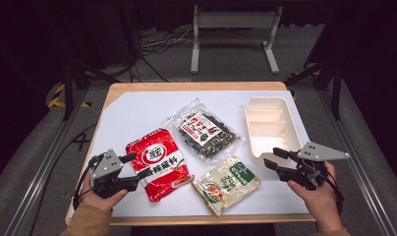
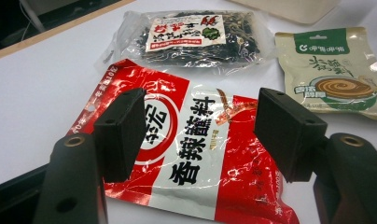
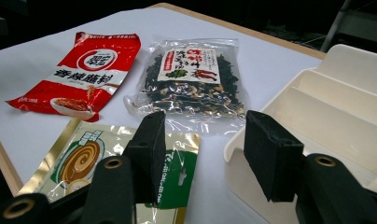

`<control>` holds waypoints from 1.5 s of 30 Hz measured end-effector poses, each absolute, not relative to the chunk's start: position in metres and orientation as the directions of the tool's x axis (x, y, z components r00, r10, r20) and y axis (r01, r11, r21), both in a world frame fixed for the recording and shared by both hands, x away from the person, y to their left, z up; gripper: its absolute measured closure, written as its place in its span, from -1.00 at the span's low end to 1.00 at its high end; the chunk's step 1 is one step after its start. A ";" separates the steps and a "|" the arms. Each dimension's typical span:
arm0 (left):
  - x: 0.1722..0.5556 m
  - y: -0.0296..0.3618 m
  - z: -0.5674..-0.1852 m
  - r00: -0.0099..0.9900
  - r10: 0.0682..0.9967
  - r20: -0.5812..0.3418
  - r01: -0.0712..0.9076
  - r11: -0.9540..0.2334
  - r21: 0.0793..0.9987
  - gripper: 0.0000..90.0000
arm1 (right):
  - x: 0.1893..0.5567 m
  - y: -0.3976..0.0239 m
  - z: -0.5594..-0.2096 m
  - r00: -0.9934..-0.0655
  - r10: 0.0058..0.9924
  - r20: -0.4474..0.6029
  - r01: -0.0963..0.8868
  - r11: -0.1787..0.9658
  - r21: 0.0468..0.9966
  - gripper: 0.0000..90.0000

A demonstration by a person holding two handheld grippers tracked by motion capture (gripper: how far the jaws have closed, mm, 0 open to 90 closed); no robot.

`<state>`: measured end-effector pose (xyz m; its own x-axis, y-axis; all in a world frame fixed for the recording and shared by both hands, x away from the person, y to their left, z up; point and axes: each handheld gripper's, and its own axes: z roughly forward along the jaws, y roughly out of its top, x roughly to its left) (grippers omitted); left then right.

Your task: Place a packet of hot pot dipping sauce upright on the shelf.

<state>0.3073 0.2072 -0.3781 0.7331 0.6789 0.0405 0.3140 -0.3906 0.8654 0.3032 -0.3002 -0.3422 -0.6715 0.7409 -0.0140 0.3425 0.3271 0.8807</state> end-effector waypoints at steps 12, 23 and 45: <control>0.307 0.207 -0.378 0.737 0.675 0.035 0.318 -0.391 0.864 -0.24 | 0.315 -0.284 -0.341 -0.713 0.702 -0.004 0.352 0.362 0.863 -0.04; 0.308 0.205 -0.380 0.739 0.673 0.041 0.316 -0.399 0.861 -0.30 | 0.323 -0.269 -0.350 -0.723 0.691 0.013 0.391 0.394 0.832 -0.06; 0.309 0.203 -0.383 0.739 0.672 0.042 0.322 -0.408 0.854 -0.38 | 0.333 -0.258 -0.394 -0.703 0.705 0.091 0.533 0.437 0.725 0.02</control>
